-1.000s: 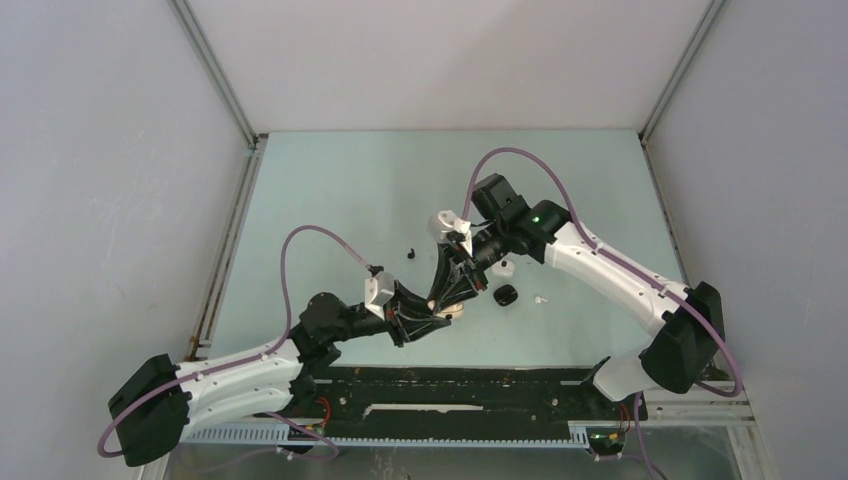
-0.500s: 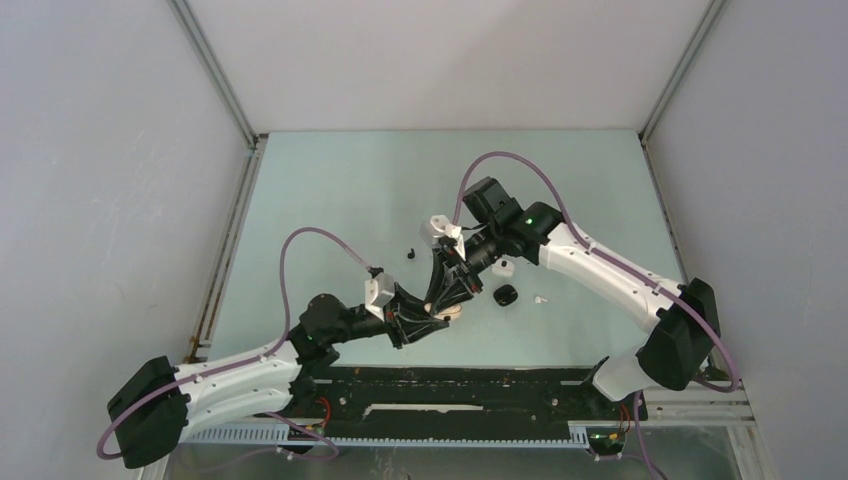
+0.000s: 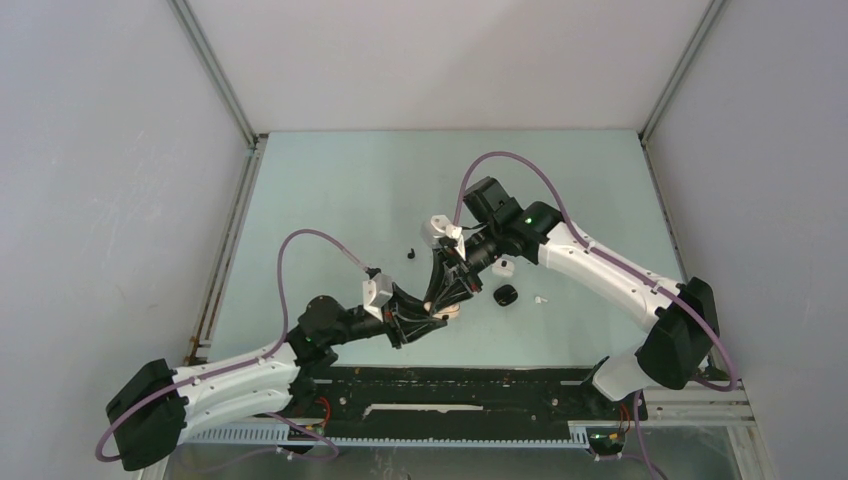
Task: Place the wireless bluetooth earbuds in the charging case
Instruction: Insert the left earbud into the left side groove of the charging case.
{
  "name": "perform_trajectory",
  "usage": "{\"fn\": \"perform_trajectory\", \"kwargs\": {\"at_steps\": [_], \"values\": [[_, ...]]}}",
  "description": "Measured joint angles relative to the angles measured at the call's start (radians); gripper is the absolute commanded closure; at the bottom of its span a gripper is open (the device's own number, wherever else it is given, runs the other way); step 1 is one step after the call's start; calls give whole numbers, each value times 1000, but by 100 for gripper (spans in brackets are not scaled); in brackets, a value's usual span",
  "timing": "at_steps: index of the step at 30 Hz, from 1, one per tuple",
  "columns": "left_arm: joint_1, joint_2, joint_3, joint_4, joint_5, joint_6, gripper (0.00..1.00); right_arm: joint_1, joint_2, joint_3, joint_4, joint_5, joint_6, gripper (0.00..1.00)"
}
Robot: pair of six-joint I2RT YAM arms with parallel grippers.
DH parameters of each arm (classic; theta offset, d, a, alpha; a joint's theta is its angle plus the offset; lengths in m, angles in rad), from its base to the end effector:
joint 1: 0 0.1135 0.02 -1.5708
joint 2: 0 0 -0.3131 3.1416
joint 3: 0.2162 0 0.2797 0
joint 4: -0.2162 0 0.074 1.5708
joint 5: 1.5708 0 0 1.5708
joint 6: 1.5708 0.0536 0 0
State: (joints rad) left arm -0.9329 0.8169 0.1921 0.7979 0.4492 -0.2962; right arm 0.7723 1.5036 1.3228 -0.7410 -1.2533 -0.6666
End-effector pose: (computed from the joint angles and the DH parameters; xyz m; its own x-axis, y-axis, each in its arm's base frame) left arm 0.0902 -0.1607 0.2517 -0.1875 -0.1886 -0.9640 0.9657 0.1440 -0.2160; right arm 0.2032 0.2691 0.3635 -0.0595 -0.3275 -0.9430 -0.8473 -0.4829 0.2211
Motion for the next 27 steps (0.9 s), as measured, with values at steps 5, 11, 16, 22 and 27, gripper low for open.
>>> {"fn": "perform_trajectory", "kwargs": {"at_steps": [5, 11, 16, 22, 27], "values": [[0, 0, 0, 0, -2, 0, 100, -2, 0, 0, 0, 0, -1, 73], [0, -3, 0, 0, -4, 0, 100, -2, 0, 0, -5, 15, -6, 67], [0, -10, -2, -1, -10, -1, 100, -1, -2, 0, -6, 41, -12, 66], [1, -13, -14, 2, -27, 0, 100, -1, -12, 0, -15, 71, -16, 66], [1, -9, -14, 11, -64, 2, 100, -16, -47, -2, 3, 82, 19, 62]]}}
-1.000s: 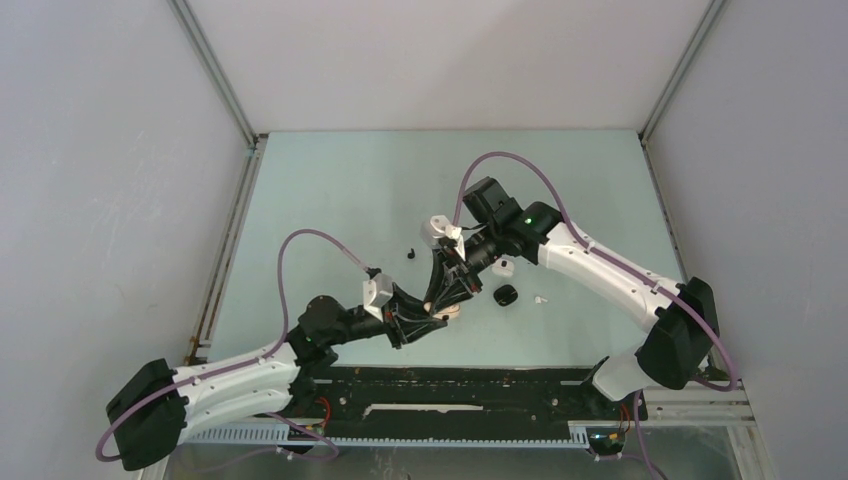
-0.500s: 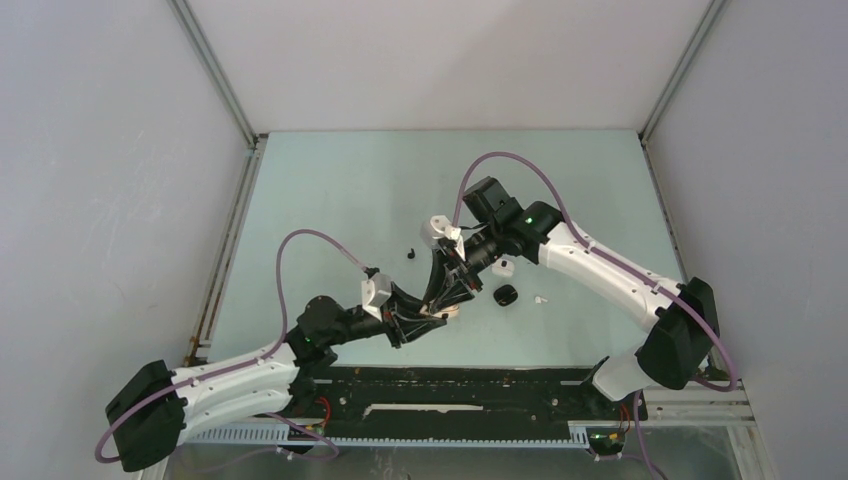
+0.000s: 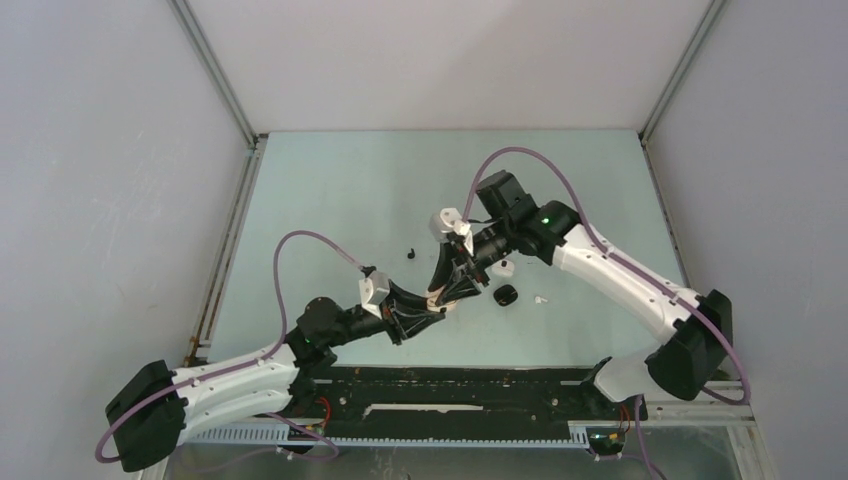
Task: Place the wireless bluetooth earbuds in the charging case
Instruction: Insert the left earbud into the left side groove of the charging case, then pick up the right earbud from the center of the board.
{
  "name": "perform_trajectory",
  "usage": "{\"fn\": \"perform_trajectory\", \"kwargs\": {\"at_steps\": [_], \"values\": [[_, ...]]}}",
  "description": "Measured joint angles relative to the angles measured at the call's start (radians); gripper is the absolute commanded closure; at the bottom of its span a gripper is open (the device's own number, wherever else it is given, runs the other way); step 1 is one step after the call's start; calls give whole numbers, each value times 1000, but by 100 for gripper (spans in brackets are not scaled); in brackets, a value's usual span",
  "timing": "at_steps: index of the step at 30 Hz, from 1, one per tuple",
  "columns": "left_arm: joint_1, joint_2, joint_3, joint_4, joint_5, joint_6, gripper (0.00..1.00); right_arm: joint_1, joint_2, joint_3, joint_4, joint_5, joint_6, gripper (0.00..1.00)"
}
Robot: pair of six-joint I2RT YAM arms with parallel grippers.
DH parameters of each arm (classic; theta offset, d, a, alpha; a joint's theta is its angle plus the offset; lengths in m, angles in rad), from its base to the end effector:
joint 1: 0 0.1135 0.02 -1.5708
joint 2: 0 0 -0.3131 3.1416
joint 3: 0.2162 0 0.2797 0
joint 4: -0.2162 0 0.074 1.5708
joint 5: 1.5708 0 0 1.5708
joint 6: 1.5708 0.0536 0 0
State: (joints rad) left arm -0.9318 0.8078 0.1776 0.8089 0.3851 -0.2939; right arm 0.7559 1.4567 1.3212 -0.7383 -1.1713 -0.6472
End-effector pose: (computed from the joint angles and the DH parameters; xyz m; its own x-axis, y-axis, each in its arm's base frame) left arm 0.0920 -0.1576 0.2493 -0.1779 -0.2107 -0.9612 0.9537 0.2037 -0.2212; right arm 0.2019 0.2582 0.3744 -0.0248 -0.3457 -0.9380 -0.8926 -0.4149 0.1765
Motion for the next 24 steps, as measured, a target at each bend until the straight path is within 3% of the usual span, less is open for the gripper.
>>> {"fn": "perform_trajectory", "kwargs": {"at_steps": [5, 12, 19, 24], "values": [[0, -10, 2, -40, -101, 18, 100, -56, -108, -1, 47, 7, 62, 60], [1, -130, 3, -222, -385, 41, 100, -146, -204, -62, 129, 117, 171, 63], [6, -290, 26, -447, -675, 32, 100, -156, -40, -179, 179, 320, 308, 73], [14, -394, 40, -576, -802, 14, 100, -127, 63, -183, 218, 406, 327, 79]]}}
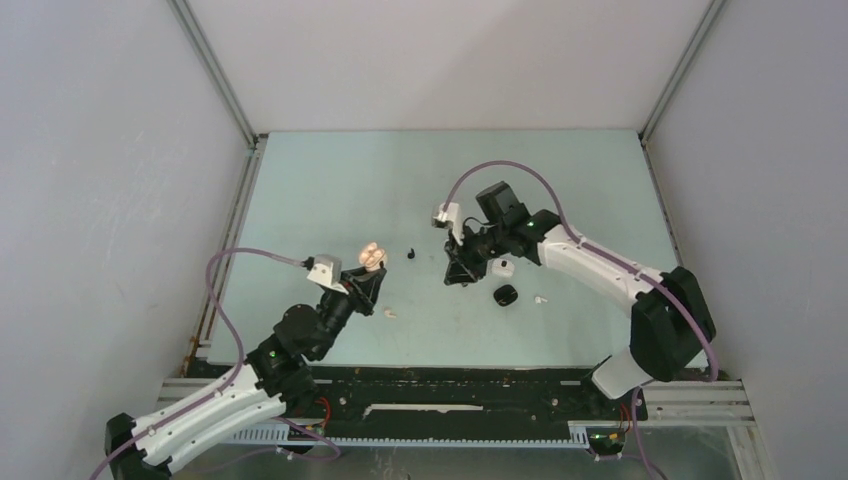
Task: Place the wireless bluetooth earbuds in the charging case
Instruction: Pick up the right earbud from the center of the board.
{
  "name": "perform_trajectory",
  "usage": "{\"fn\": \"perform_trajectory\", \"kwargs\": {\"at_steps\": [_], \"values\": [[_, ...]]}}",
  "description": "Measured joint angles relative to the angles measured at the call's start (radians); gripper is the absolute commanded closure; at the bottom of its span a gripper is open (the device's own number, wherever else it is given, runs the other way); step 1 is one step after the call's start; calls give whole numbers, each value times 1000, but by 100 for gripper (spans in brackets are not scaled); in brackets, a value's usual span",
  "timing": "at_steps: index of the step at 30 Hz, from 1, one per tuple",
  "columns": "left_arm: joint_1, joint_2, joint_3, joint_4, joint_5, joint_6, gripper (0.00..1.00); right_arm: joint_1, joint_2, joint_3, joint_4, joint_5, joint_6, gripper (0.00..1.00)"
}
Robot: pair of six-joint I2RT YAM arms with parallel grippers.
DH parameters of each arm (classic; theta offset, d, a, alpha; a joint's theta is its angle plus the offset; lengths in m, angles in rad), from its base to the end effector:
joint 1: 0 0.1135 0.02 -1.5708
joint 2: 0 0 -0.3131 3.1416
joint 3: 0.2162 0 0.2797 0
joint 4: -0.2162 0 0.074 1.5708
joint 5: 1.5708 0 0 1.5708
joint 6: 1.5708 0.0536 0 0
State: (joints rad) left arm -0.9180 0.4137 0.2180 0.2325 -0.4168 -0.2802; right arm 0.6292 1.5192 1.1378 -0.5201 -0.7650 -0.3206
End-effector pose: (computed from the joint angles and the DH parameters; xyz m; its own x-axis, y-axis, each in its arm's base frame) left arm 0.0998 -0.0948 0.2496 -0.1114 -0.2706 -0.9562 0.4681 0.8345 -0.2907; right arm 0.2608 0.2358 0.2918 -0.3585 -0.5421 -0.7600 -0.9324 0.1681 0.3199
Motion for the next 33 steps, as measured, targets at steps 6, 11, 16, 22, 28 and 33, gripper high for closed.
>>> {"fn": "perform_trajectory", "kwargs": {"at_steps": [6, 11, 16, 22, 28, 33], "values": [[0, -97, 16, -128, -86, -27, 100, 151, 126, 37, 51, 116, -4, 79], [0, -171, 31, -233, -137, -42, 100, 230, 282, 124, 51, 160, -79, 76], [0, -265, 63, -336, -190, -61, 100, 236, 412, 232, 46, 180, -161, 71], [0, -365, 119, -441, -277, -80, 100, 245, 541, 364, 21, 200, -230, 67], [0, -405, 161, -520, -370, -85, 100, 272, 619, 438, -14, 204, -283, 63], [0, -389, 200, -573, -418, -77, 100, 299, 664, 486, -70, 201, -319, 63]]}}
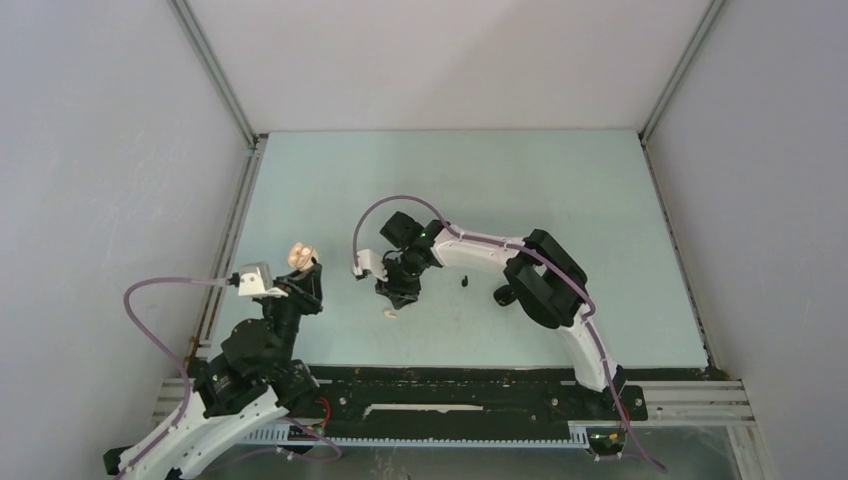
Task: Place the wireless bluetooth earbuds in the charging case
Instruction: Pick up the right earbud from the center of the board.
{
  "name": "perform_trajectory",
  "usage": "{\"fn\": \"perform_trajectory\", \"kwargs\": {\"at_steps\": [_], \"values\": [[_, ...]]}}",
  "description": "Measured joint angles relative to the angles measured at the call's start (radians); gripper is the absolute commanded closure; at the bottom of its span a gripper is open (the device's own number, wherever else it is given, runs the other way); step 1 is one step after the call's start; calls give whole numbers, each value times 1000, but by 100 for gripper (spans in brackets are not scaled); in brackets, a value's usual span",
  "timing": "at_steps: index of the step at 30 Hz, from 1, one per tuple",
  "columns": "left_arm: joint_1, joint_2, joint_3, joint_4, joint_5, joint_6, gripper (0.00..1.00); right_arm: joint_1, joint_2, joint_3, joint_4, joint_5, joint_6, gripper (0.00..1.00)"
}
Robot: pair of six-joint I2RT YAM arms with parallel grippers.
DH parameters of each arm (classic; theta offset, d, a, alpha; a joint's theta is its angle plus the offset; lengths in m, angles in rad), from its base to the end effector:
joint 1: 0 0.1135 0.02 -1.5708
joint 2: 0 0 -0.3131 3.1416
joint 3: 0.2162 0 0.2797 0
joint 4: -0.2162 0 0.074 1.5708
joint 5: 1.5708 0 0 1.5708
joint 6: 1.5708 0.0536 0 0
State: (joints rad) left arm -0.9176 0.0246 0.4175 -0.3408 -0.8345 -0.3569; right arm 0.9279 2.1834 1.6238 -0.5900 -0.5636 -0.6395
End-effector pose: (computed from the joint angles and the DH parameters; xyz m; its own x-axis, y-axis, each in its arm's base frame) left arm 0.0596 -0.0126 0.2870 0.0004 -0.3866 -0.9222 0.0894 0.9186 -0.3850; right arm 0.2841 0.4271 0.1666 0.0429 -0.7842 -0.6190 -0.9745 -0.1695 0.1472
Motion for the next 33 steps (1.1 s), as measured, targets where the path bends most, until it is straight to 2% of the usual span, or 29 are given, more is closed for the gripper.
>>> {"fn": "perform_trajectory", "kwargs": {"at_steps": [6, 22, 33], "values": [[3, 89, 75, -43, -17, 21, 100, 21, 32, 36, -40, -15, -24, 63], [10, 92, 84, -90, -18, 26, 100, 50, 77, 98, -100, -92, -28, 68], [11, 83, 84, -90, -17, 26, 100, 23, 79, 100, -135, -133, -42, 65]]}}
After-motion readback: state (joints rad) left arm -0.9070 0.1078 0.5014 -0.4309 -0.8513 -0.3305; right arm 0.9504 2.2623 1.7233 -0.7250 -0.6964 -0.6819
